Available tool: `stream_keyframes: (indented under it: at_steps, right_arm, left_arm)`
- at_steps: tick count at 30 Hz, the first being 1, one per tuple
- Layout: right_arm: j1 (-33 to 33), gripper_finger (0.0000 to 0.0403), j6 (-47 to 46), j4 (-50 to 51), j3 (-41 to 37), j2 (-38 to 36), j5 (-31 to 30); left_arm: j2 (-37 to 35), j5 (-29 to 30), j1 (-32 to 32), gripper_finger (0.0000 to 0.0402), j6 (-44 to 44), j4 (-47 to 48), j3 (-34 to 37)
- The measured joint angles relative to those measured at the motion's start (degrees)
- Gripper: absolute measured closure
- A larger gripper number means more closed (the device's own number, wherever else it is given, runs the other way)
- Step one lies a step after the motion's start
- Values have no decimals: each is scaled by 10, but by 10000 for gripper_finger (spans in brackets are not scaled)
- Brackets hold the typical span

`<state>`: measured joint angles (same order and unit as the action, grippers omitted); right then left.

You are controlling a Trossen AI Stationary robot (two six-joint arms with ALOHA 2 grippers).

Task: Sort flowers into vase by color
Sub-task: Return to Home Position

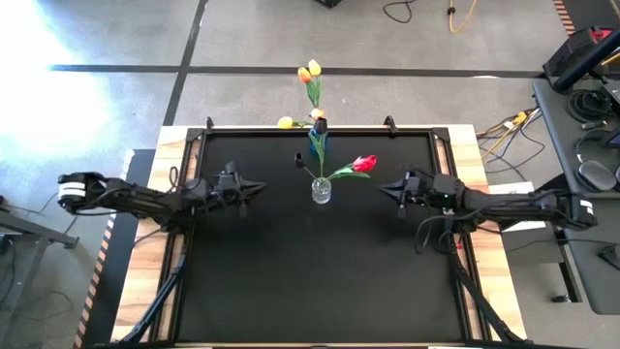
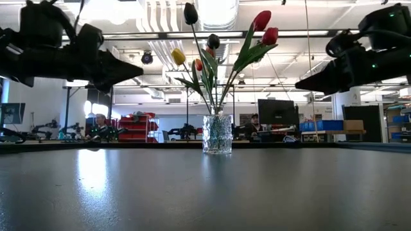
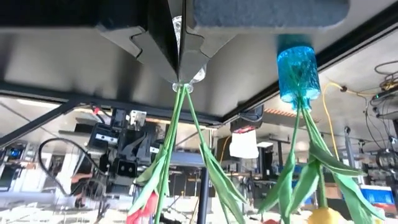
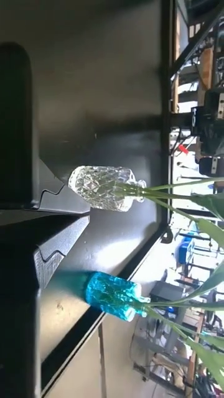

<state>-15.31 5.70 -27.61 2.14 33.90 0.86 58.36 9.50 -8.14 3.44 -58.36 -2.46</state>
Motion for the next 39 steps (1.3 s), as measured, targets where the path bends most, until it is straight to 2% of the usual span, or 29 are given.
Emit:
stream_keyframes:
  at_steps: [3,13,30,35,39]
  right_arm:
    - [0,394,-6,40,-8,-45,-2]
    - [0,394,-14,129,-8,-139,-10]
    - [0,394,3,172,-9,-174,-9]
    - [0,394,3,172,-9,-179,-8]
    - [0,394,-3,172,-9,-218,0]
  left_arm:
    - [-36,1,0,402,0,4,19]
    - [-139,2,1,402,-14,127,19]
    - [-346,-32,1,402,-39,352,19]
    - [-431,-6,0,402,-44,455,19]
    - [-522,-7,0,402,-41,546,19]
